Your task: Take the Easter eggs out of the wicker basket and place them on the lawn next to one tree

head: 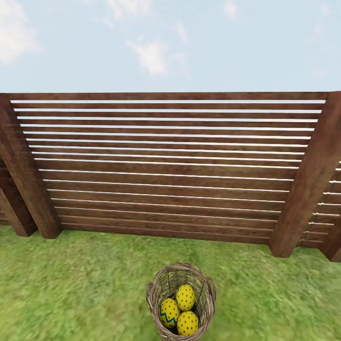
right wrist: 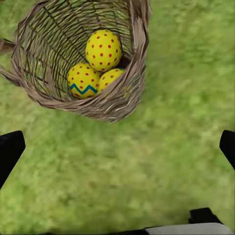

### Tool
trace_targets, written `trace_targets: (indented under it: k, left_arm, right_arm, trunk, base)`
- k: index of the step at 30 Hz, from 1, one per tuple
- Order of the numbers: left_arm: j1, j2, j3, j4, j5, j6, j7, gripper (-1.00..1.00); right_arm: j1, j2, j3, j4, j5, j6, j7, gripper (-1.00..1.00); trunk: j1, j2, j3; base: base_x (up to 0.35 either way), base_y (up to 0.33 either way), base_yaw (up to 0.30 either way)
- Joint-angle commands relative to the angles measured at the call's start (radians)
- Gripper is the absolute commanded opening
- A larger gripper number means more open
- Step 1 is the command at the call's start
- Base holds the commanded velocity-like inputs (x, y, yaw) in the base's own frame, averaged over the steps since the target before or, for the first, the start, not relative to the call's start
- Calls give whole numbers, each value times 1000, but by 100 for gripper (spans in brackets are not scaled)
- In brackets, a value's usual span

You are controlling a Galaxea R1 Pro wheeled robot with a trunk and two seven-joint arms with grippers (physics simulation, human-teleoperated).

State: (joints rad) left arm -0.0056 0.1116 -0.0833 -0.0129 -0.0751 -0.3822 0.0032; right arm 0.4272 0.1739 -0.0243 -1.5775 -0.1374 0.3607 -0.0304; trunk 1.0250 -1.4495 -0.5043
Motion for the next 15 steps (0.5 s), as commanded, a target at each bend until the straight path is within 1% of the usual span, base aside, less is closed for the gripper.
trace_targets:
  k: [1, 4, 5, 8, 10, 11, 15]
  left_arm:
    - [-1, 0, -7, 1, -2, -4, 1, 100]
    - [-1, 0, -7, 1, -2, -3, 1, 100]
    - [-1, 0, -7, 1, -2, -3, 1, 100]
    - [-1, 0, -7, 1, -2, -3, 1, 100]
    - [-1, 0, -7, 1, -2, -3, 1, 100]
    - [-1, 0, -7, 1, -2, -3, 1, 100]
    - [-1, 0, -7, 0, -2, -4, 1, 100]
  right_arm:
    - [-12, 1, 5, -3, -11, 23, -12, 100]
    - [-54, 1, 16, -5, -12, 85, -48, 100]
    - [-88, 1, 21, -6, -13, 127, -75, 100]
    - [-145, 1, 27, -6, -14, 182, -108, 100]
    - [-183, 1, 29, -7, -14, 211, -121, 100]
    - [-219, 1, 30, -7, -15, 234, -130, 100]
    - [-287, 1, 31, -7, -24, 280, -140, 100]
  trunk:
    - [0, -1, -1]
    - [0, -1, -1]
    - [0, -1, -1]
    - [0, -1, -1]
    - [0, -1, -1]
    - [0, -1, -1]
    - [0, -1, -1]
  base:
    - [0, 0, 0]
    - [0, 0, 0]
    - [0, 0, 0]
    - [0, 0, 0]
    - [0, 0, 0]
    - [0, 0, 0]
    - [0, 0, 0]
